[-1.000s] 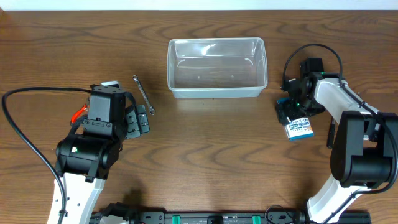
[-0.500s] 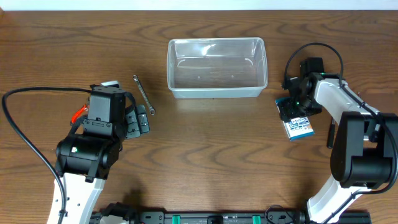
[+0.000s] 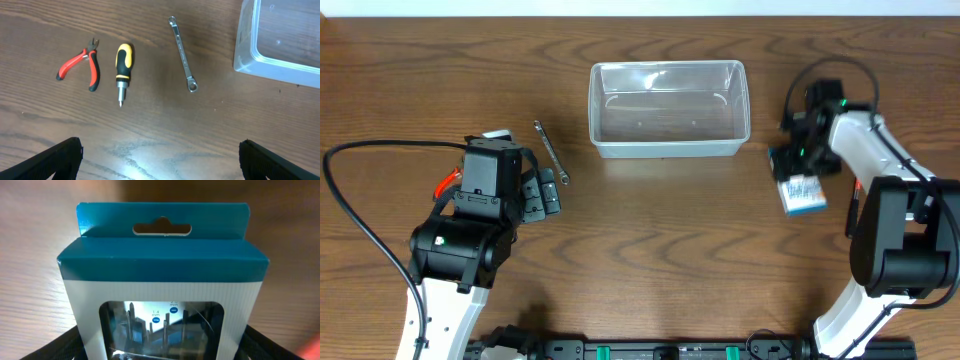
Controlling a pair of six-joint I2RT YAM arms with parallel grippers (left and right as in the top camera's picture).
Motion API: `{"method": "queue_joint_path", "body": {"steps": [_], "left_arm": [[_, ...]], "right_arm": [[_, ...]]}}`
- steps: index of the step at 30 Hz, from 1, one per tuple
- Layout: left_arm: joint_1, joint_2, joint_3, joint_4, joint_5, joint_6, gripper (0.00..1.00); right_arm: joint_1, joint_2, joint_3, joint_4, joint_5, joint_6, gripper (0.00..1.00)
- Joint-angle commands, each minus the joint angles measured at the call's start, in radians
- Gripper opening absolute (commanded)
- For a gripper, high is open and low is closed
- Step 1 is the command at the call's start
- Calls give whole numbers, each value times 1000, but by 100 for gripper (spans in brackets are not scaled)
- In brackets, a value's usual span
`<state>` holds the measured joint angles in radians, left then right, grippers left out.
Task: Pack container
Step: 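Carry the tool box with the right gripper into the container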
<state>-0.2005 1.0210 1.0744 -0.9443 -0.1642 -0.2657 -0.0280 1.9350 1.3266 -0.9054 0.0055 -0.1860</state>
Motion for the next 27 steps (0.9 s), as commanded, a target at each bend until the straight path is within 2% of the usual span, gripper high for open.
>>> {"method": "queue_joint_path", "body": {"steps": [1, 4, 7, 13, 19, 27], "left_arm": [[-4, 3, 6, -3, -5, -9, 98], [-4, 3, 6, -3, -5, -9, 98], [-4, 3, 6, -3, -5, -9, 98], [-4, 3, 6, -3, -5, -9, 98], [-4, 3, 6, -4, -5, -10, 98], [-4, 3, 6, -4, -5, -10, 98]], "right_arm": [[43, -34, 280, -93, 14, 35, 1], [106, -34, 458, -164, 13, 8, 1], [195, -34, 554, -170, 13, -89, 1], [367, -18, 549, -120, -3, -339, 1], [436, 64, 521, -74, -110, -631, 1], [428, 233, 521, 4, -222, -649, 1]]}}
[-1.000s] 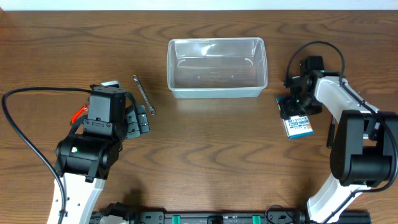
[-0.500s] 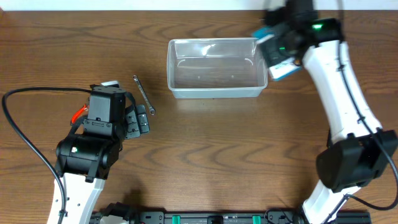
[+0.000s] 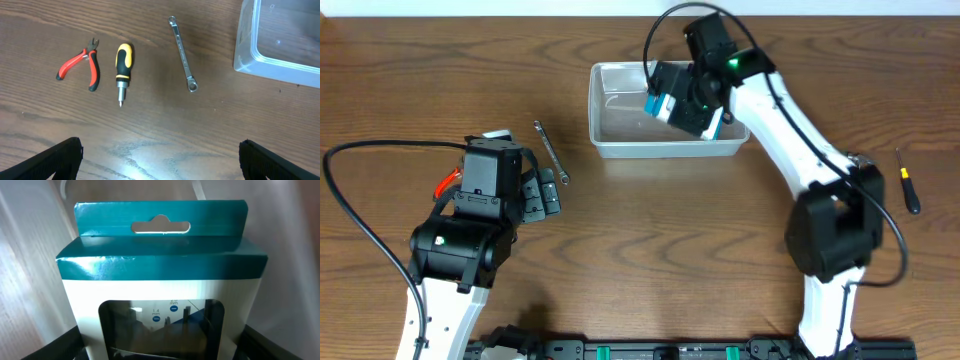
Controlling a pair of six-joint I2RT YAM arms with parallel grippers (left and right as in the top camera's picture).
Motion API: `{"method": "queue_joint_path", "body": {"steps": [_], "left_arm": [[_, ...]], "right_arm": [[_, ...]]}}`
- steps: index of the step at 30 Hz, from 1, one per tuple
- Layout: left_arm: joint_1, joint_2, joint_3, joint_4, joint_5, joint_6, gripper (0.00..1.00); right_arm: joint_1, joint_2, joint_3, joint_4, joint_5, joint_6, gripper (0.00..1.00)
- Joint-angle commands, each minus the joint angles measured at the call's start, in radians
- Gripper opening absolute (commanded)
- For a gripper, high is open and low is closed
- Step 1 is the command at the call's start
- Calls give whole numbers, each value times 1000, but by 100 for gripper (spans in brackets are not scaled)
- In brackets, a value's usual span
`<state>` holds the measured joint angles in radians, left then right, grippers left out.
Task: Pack container
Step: 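Carry the tool box with the right gripper into the container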
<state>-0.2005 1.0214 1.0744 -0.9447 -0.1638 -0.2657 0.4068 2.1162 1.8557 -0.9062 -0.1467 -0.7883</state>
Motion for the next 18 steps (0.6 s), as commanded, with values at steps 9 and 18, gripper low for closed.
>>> {"method": "queue_joint_path", "body": {"steps": [9, 18], "left_arm": [[-4, 3, 6, -4, -5, -10, 98], [-4, 3, 6, -3, -5, -10, 98]], "right_arm": [[-3, 130, -8, -39, -72, -43, 1], [0, 131, -8, -112, -114, -69, 1]]}}
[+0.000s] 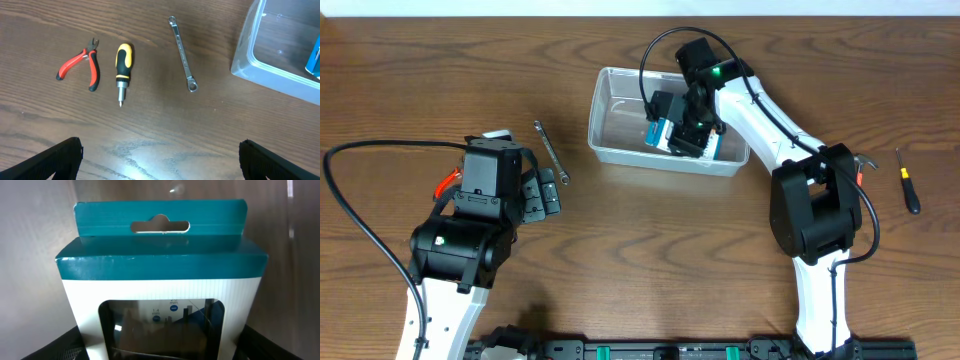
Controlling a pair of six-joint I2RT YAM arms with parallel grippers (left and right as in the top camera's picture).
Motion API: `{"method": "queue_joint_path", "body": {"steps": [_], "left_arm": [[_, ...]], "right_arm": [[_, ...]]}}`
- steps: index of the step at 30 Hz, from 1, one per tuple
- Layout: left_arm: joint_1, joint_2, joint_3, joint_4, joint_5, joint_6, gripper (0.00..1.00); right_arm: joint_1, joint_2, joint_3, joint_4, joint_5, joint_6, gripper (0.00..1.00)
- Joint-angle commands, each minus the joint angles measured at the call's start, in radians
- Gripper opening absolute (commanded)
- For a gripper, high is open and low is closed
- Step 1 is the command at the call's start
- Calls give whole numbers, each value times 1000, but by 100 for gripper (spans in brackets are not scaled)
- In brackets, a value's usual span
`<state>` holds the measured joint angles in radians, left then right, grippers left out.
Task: Pack container
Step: 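Carry the tool box with the right gripper into the container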
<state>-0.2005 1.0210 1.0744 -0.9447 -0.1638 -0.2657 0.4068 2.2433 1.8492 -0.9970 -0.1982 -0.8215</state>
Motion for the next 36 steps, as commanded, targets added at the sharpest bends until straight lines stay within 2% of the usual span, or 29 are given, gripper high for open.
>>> {"method": "queue_joint_path", "body": {"steps": [1, 10, 20, 28, 30, 31, 32, 36], "left_arm": [[-4, 3, 6, -2, -5, -10, 98], [-4, 3, 6, -3, -5, -9, 98], [-4, 3, 6, -3, -5, -9, 98], [-4, 3, 6, -3, -5, -9, 98], [-4, 3, 6, -3, -5, -9, 98], [-4, 3, 6, -3, -5, -9, 98], [-4, 3, 6, -3, -5, -9, 98], [-4, 3, 6, -4, -5, -9, 98]], "right_arm": [[0, 4, -1, -25, -76, -42, 1], [-2, 4, -1, -29, -239, -59, 1], [-2, 4, -1, -161, -314, -211, 1], [-2, 4, -1, -184, -314, -215, 1], [-2, 4, -1, -178, -300, -206, 22], [-2, 4, -1, -174, -291, -196, 66], [-2, 4, -1, -166, -275, -181, 99], [-2, 4, -1, -146, -213, -135, 99]]}}
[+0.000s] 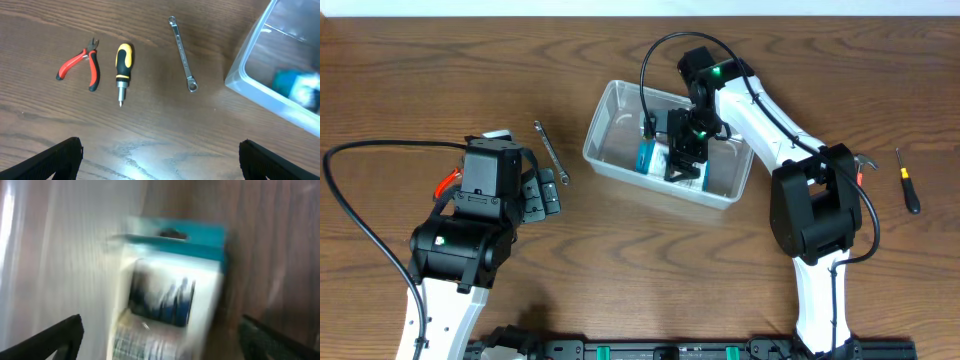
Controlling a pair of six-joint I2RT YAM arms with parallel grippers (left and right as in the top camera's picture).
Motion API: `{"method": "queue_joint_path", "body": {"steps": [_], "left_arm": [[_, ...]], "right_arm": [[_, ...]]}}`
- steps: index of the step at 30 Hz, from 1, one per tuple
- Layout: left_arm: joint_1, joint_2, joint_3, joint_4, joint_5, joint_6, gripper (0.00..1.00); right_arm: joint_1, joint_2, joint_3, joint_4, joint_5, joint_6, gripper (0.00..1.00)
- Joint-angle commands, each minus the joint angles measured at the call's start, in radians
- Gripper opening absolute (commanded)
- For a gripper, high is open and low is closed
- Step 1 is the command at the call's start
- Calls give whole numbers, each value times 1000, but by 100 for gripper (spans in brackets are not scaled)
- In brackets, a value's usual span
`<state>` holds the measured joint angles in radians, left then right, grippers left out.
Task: Pack container
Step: 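Carry the tool box with the right gripper into the container, then open the right gripper and nudge the box inside the container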
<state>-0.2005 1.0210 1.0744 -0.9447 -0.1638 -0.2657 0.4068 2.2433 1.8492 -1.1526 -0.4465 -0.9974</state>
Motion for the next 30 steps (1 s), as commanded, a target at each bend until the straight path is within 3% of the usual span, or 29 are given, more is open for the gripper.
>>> {"method": "queue_joint_path", "body": {"steps": [1, 10, 16, 17, 19, 21, 27, 30], "left_arm": [[-4, 3, 6, -4, -5, -9, 98], [-4, 3, 6, -3, -5, -9, 98], [-4, 3, 6, -3, -5, -9, 98], [-4, 3, 6, -3, -5, -8, 98], [-4, 3, 6, -3, -5, -8, 98], [-4, 3, 6, -3, -5, -8, 98], [-4, 3, 6, -3, -5, -5, 98], [-4, 3, 6, -4, -5, 0, 98]], "right_arm": [[-3, 4, -1, 16, 51, 57, 99], [-11, -30, 47, 19, 130, 153, 99], [-11, -156, 266, -171, 142, 295, 99], [-13, -180, 298, -203, 143, 315, 87], [-16, -234, 342, -255, 145, 375, 37], [-17, -288, 348, -300, 149, 444, 1], [-11, -372, 348, -522, 197, 635, 1], [5, -404, 304, -541, 208, 699, 2]]}}
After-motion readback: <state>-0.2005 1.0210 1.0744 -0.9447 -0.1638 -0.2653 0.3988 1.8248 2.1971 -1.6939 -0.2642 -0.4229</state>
